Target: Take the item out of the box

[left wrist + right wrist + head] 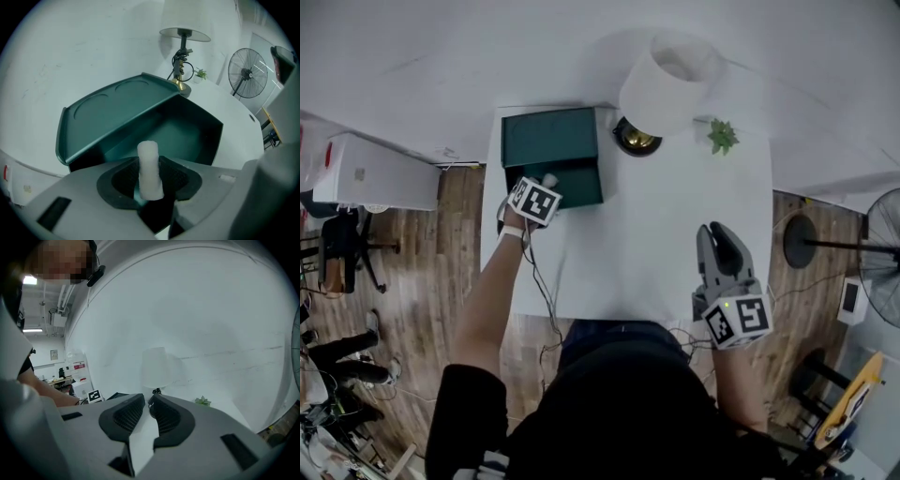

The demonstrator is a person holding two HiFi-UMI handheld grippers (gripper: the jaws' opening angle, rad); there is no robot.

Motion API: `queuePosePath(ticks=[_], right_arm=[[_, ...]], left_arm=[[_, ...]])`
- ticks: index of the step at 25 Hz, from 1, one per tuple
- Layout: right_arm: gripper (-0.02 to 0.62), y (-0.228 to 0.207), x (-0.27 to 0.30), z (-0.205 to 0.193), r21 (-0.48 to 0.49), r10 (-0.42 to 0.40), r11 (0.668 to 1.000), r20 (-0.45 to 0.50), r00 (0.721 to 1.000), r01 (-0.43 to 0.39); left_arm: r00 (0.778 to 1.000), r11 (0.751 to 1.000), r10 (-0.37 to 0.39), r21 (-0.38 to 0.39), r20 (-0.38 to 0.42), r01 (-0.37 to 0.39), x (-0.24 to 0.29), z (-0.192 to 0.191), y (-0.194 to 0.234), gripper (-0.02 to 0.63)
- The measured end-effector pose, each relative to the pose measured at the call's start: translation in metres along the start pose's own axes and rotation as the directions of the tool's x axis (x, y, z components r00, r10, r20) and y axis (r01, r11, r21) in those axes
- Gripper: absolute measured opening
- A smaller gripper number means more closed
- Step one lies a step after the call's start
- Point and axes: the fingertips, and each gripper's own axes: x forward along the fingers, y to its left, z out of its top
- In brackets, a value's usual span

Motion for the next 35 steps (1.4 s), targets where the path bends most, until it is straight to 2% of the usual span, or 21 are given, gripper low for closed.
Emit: queuePosePath(ticks=[2, 4, 7, 10, 15, 19, 24, 28, 35], right_arm=[[0.075, -0.003, -0.004, -0.002, 0.004, -0.010, 1.000, -0.002, 1.000, 0.010], [0.075, -0.004, -0.008, -0.004, 0.010, -0.017, 1.000, -0.002, 1.000, 0.017], [0.072, -0.003, -0.011, -0.006, 0.016, -0.019, 1.000, -0.001, 1.000, 0.019], [0.071, 0.000, -0.012, -0.006, 0.013, -0.013, 1.000, 0.004, 1.000, 0.013], [0.067, 0.001, -0.017, -0.006, 0.011, -0.014, 1.000, -0.001, 1.000, 0.014], [0.066, 0.001, -0.017, -0.005, 0.008, -0.004, 1.000, 0.010, 1.000, 0.003], [0.063, 0.004, -0.018, -0.002, 0.022, 0.040, 0.999, 0.041, 0.998, -0.041], [0.061, 0.005, -0.018, 0.002, 0.036, 0.097, 0.994, 0.067, 0.993, -0.100], [0.054, -0.006, -0.024, 0.010, 0.038, 0.187, 0.981, 0.084, 0.979, -0.191]], left_arm=[[1.000, 1.000, -0.003, -0.010, -0.010, 0.002, 0.001, -0.002, -0.001, 0.132], [1.000, 1.000, 0.004, 0.005, 0.019, -0.004, 0.003, 0.005, -0.001, 0.132], [1.000, 1.000, -0.002, 0.001, -0.022, 0.002, 0.004, -0.003, -0.003, 0.129], [1.000, 1.000, 0.005, 0.016, 0.024, -0.005, 0.003, 0.007, 0.000, 0.126], [1.000, 1.000, 0.020, -0.011, -0.008, -0.020, -0.007, -0.004, 0.001, 0.123], [0.996, 0.999, 0.040, -0.011, 0.076, -0.040, -0.026, 0.013, 0.002, 0.123], [0.979, 0.998, 0.062, -0.025, 0.192, -0.058, -0.064, 0.034, -0.012, 0.123], [0.969, 0.996, 0.067, -0.071, 0.240, -0.052, -0.097, 0.038, -0.037, 0.123], [0.948, 0.993, 0.101, -0.087, 0.303, -0.079, -0.140, 0.052, -0.087, 0.123]])
